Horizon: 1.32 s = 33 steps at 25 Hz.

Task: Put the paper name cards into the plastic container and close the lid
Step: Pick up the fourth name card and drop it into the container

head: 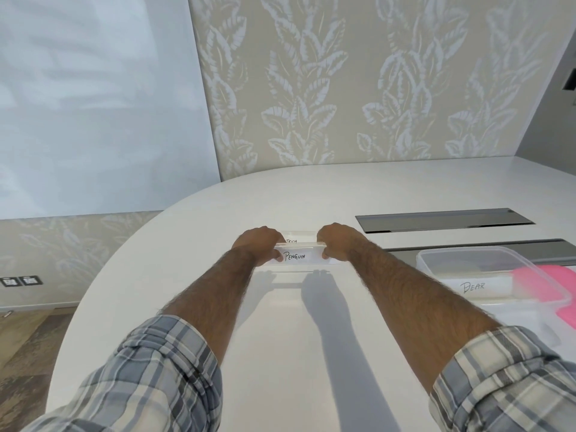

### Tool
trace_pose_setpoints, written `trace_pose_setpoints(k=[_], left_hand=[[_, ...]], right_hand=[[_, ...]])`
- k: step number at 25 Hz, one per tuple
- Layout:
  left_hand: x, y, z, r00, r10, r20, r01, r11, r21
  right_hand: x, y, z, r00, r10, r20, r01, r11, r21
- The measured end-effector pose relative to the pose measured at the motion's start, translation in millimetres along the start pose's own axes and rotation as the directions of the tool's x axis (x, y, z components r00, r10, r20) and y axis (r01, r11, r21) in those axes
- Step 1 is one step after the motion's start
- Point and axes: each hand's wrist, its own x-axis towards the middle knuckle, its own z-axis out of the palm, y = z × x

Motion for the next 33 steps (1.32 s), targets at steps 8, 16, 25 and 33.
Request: trace_pose_setpoints(k=[8,16,25,33], left_hand=[[-31.2,79.8,-53.7,0.997,0.006,-0.077,-0.005,1.000,0.020],[-50.1,224.0,-65.8,0.993,-0.019,-0.116,0.020,1.000,0.007],[-43.4,375.7,-35.5,0.993,-0.004,-0.119,0.004,1.000,0.003],[-30.8,415.0,-2.9,0.997,-0.015,-0.069,0.012,0.999,-0.052]], right_hand=[[-69.1,46.0,-61.7,0.995,-0.013,-0.094,0.010,0.999,-0.035],[-149.7,157.5,-98.2,0.991,-0.031,-0.130,0.022,0.997,-0.072],[-229.8,281.0,-93.3,0.996,-0.026,-0.083,0.014,0.990,-0.144],[-241.0,325.2,-63.1,0.998,-0.040,-0.051,0.032,0.989,-0.144]])
